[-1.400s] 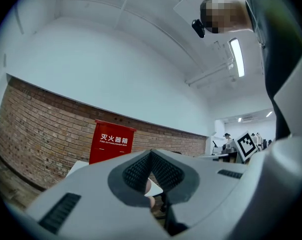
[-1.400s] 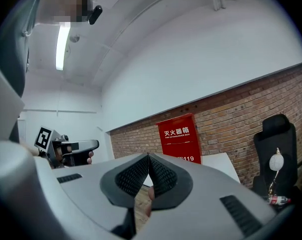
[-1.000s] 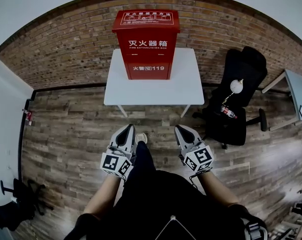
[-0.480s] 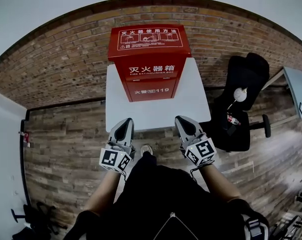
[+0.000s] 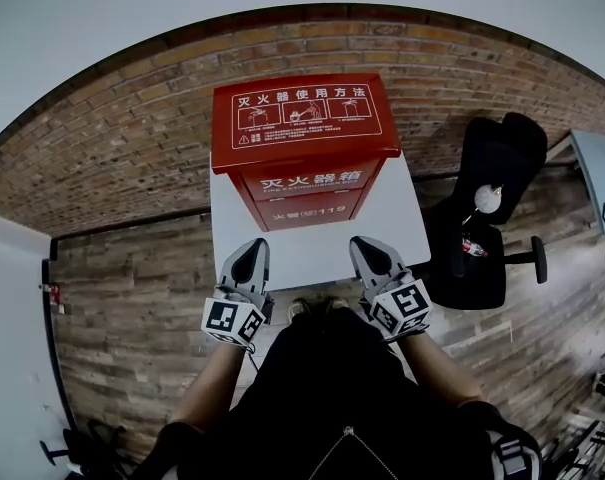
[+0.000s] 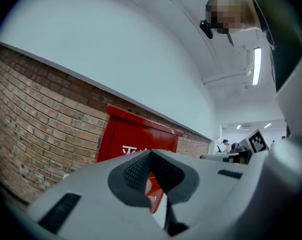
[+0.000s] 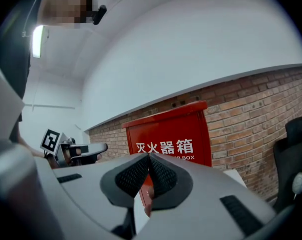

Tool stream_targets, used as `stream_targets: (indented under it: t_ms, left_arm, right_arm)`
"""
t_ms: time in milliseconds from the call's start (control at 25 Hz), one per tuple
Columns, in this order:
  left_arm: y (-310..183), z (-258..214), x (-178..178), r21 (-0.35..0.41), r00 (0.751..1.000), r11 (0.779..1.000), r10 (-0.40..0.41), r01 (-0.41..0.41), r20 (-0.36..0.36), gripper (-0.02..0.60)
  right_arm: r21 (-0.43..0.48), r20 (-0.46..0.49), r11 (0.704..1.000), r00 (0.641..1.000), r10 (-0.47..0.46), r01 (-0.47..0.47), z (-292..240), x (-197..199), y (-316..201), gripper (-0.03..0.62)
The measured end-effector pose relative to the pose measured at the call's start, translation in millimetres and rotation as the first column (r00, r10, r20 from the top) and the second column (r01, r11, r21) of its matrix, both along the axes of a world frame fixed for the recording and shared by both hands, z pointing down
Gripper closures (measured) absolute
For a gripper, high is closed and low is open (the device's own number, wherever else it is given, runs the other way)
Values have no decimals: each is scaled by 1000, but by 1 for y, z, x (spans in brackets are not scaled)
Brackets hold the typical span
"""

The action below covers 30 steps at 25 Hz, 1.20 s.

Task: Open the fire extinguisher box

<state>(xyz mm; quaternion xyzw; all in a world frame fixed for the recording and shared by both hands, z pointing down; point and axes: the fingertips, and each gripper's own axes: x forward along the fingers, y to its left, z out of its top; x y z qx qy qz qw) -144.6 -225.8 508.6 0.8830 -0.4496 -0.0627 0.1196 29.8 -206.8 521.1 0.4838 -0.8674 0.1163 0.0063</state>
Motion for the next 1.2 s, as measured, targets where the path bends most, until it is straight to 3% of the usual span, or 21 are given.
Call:
stream_targets:
  t_ms: [320,600,640,680,800,960,1200]
  left_arm:
    - [-22,3,41,-34,999,999,-41,41,9,534]
    - [-54,-7,25,-7,998,998,-67,67,20,532]
    - [-59,-11,20,6,998,998,-68,68,19,509]
    - [-64,-15,13,20,997,997,-70,70,25,453]
    - [-82,-22,-13,41,994,995,-96,94,51,391]
    - [-107,-39,-43,51,993,993,-109,106,53,343]
    - [-126,-60,-52,115,995,993,-50,40,84,301]
  right_arm:
    - [-31,-38,998,998,-59,58,9,26,-39,576]
    - [-1,14,1000,1000,-6,6,3,54,-81,574]
    - [12,18,1000,1000,-12,12,0,58,-86,531]
    - [24,20,1000,1000,-15,14,-5,61,-92,435]
    - [56,3,998,1000,4,-4,-19,78,-109,359]
    - [99,-25,995,1000,0,2,-41,96,-126,342]
    - [153,-50,987,997,-51,58,-67,96,-141,341]
